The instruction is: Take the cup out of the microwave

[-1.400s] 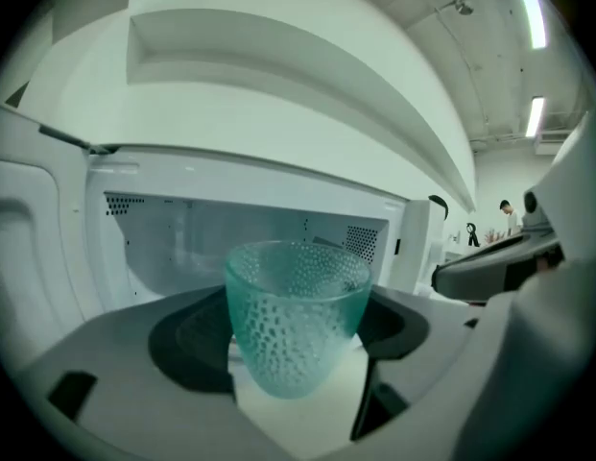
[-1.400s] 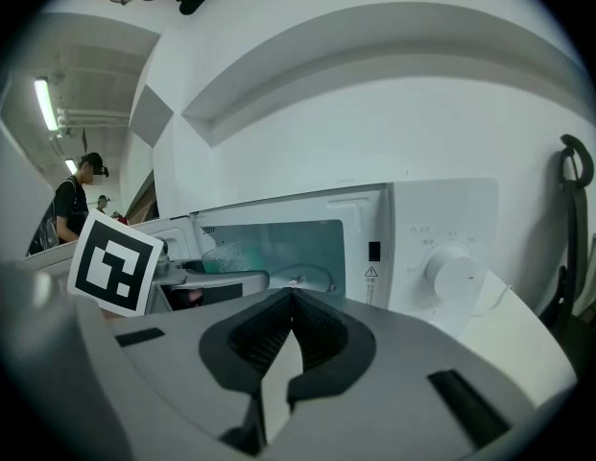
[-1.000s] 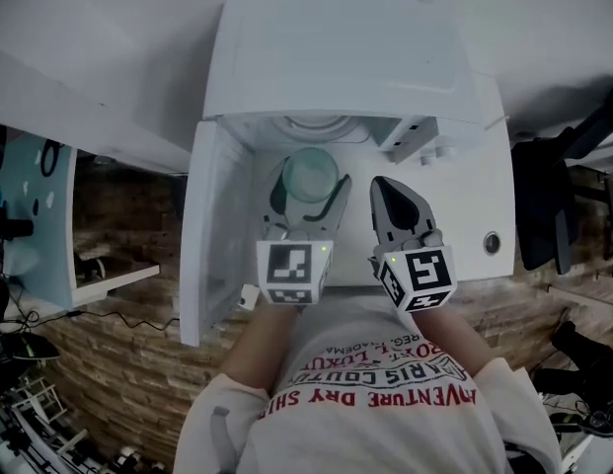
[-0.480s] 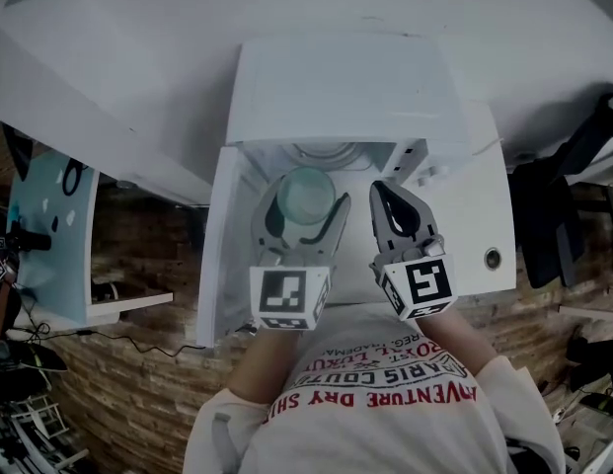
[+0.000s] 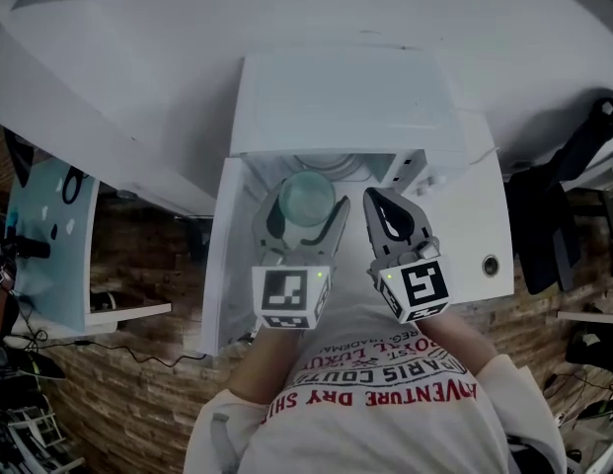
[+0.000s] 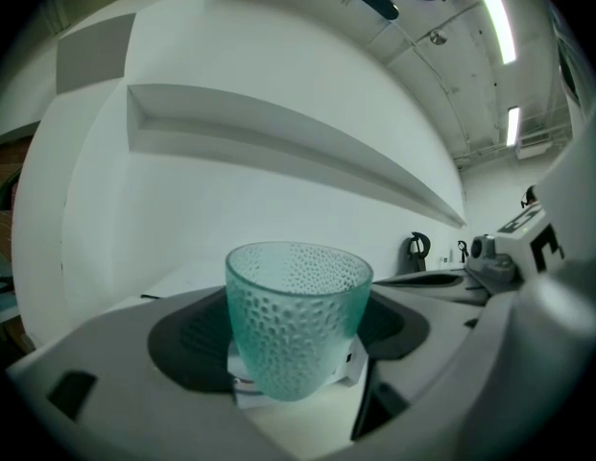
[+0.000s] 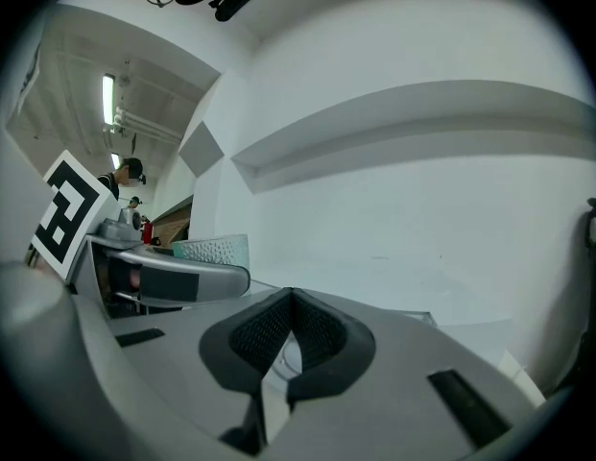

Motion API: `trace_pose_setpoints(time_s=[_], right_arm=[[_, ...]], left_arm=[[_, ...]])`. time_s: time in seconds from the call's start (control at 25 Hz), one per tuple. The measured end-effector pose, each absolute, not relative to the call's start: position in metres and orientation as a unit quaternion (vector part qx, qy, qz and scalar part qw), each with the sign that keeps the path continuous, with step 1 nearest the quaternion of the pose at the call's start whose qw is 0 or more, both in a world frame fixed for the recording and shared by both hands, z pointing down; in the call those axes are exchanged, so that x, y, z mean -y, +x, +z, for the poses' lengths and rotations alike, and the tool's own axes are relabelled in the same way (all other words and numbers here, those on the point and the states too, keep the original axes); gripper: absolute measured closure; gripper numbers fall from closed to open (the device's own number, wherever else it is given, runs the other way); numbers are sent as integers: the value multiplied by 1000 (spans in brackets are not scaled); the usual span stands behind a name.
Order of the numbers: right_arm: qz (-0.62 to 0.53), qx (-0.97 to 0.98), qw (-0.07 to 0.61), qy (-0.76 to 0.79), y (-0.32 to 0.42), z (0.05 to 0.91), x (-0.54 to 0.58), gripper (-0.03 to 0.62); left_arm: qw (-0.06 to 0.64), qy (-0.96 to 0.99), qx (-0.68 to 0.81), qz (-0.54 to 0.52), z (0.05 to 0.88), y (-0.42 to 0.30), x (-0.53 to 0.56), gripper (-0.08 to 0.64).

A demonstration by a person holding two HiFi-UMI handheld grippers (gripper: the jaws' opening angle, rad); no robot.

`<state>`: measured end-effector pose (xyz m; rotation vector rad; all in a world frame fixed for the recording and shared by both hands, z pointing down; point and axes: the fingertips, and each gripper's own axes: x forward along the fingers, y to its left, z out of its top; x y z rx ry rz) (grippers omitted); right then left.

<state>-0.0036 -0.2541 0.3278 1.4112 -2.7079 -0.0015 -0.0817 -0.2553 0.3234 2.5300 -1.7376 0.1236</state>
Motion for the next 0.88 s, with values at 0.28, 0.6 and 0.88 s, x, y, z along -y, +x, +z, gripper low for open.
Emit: trace_pose_setpoints(time_s=[0.28,0.6,0.88], right_arm=[[-3,886,48,461,-8,331,263,581],[21,886,50,460,-8,339,271,581],[27,885,53,462,-5,343,278,581]], left_arm=[[47,821,568,39,327,-87,265,180],[60,822,565,47,336,-86,272,179],[66,823,561,54,342,-83,277,180]])
